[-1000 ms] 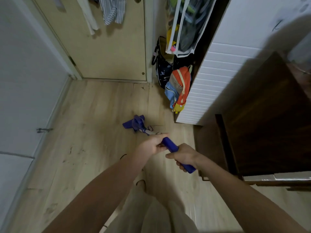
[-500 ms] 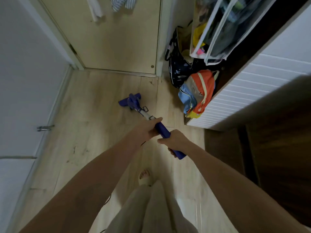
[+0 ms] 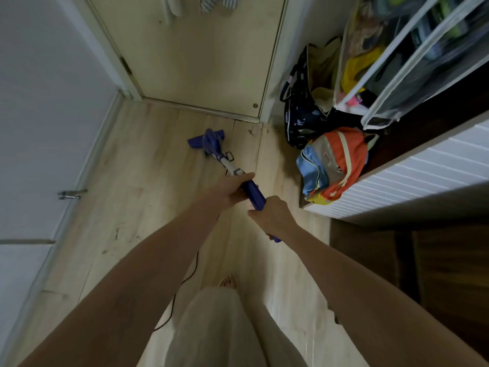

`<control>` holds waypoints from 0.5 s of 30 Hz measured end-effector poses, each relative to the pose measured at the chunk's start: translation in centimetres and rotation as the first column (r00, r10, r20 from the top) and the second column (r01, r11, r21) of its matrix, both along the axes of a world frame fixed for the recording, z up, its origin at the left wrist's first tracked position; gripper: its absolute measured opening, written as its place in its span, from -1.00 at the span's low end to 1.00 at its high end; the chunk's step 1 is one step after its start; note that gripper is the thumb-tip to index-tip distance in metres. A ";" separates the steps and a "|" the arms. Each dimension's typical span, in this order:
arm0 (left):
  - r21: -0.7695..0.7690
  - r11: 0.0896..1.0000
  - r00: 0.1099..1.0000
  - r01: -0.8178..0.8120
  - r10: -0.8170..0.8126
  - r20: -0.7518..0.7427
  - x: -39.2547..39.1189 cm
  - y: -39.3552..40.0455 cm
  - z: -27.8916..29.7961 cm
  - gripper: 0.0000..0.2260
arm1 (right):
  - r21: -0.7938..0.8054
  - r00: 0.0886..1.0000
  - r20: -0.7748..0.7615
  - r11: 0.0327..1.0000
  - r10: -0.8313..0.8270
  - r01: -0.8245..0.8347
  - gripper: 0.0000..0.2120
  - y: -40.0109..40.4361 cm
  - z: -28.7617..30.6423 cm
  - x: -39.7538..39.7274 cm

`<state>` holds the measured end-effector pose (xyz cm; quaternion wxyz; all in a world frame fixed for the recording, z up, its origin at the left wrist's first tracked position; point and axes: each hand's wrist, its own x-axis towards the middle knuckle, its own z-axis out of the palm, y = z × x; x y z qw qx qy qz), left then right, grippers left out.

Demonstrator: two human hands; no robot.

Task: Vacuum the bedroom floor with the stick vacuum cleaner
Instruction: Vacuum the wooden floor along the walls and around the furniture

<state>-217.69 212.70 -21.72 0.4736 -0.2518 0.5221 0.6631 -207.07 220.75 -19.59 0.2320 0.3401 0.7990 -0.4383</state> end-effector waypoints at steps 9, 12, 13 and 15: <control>-0.027 0.998 0.998 -0.058 0.058 0.009 3.7 1.8 2.6 -0.75 | -0.095 0.995 0.076 0.994 0.063 -0.055 -0.81 2.8 3.2 2.0; -0.038 0.996 0.996 -0.086 0.087 0.018 6.5 2.5 3.8 -0.80 | -0.110 0.990 0.077 0.988 0.119 -0.110 -0.83 4.0 4.5 4.4; -0.040 0.995 0.995 -0.096 0.097 0.023 7.5 2.8 4.2 -0.84 | -0.115 0.986 0.074 0.984 0.147 -0.138 -0.87 4.4 5.0 5.4; -0.039 0.992 0.992 -0.120 0.121 0.032 9.7 3.5 5.1 -0.86 | -0.118 0.978 0.082 0.976 0.193 -0.183 -0.92 5.6 6.0 7.2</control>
